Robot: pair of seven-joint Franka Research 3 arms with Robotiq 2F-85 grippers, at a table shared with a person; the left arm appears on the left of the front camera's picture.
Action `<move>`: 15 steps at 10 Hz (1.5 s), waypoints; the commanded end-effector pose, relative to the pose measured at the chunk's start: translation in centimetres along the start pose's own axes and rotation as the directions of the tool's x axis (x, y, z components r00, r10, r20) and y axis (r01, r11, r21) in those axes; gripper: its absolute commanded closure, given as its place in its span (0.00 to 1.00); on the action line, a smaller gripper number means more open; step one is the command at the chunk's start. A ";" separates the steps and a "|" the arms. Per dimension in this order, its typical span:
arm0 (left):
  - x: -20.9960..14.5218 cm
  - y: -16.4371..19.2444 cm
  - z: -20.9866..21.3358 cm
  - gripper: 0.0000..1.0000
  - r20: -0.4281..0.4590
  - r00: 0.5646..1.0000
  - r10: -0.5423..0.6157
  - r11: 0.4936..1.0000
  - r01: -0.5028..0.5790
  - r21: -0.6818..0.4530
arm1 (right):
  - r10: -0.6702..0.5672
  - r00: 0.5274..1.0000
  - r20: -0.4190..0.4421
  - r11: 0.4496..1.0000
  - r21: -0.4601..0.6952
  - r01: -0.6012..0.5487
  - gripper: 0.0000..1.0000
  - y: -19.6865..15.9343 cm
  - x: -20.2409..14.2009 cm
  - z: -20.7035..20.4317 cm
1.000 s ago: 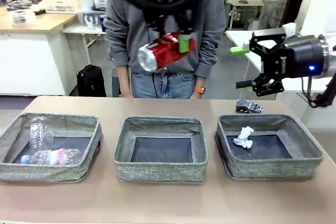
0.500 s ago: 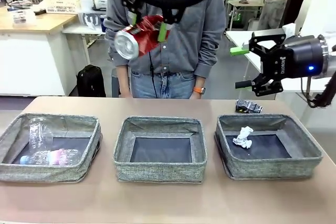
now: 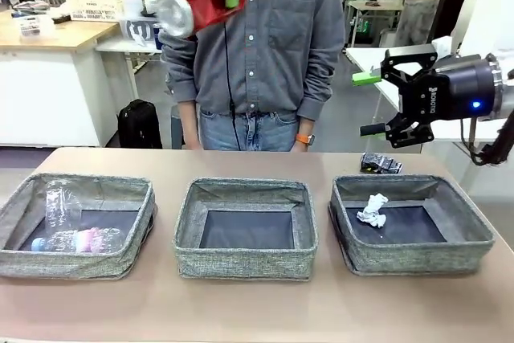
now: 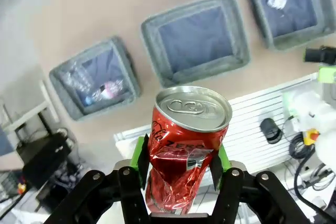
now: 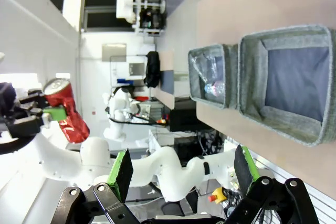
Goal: Sort the waste into the appropriate baskets.
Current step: Pick up the waste item pointed out by the person, then place the picked waste into the Fabric basket indicated by the person.
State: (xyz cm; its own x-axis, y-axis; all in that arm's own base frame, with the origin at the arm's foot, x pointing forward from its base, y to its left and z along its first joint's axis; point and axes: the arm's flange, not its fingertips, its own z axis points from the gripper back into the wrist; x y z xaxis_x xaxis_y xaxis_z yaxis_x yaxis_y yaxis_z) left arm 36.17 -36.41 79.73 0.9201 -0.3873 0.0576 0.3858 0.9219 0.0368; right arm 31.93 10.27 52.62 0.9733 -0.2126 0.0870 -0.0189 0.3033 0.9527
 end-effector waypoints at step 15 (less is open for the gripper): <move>1.3 0.4 1.9 0.44 0.057 0.995 0.084 0.979 -0.071 -0.192 | -0.014 1.000 -0.001 1.000 0.007 0.014 0.00 0.2 -0.1 0.0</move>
State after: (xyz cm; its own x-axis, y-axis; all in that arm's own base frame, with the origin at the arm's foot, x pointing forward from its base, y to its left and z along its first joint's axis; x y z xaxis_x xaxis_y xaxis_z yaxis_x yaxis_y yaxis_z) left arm 37.63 -36.87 81.37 0.9452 -0.3073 0.1100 0.3230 0.9292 -0.1794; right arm 31.93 10.27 52.62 0.9733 -0.2126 0.0870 -0.0189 0.3033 0.9527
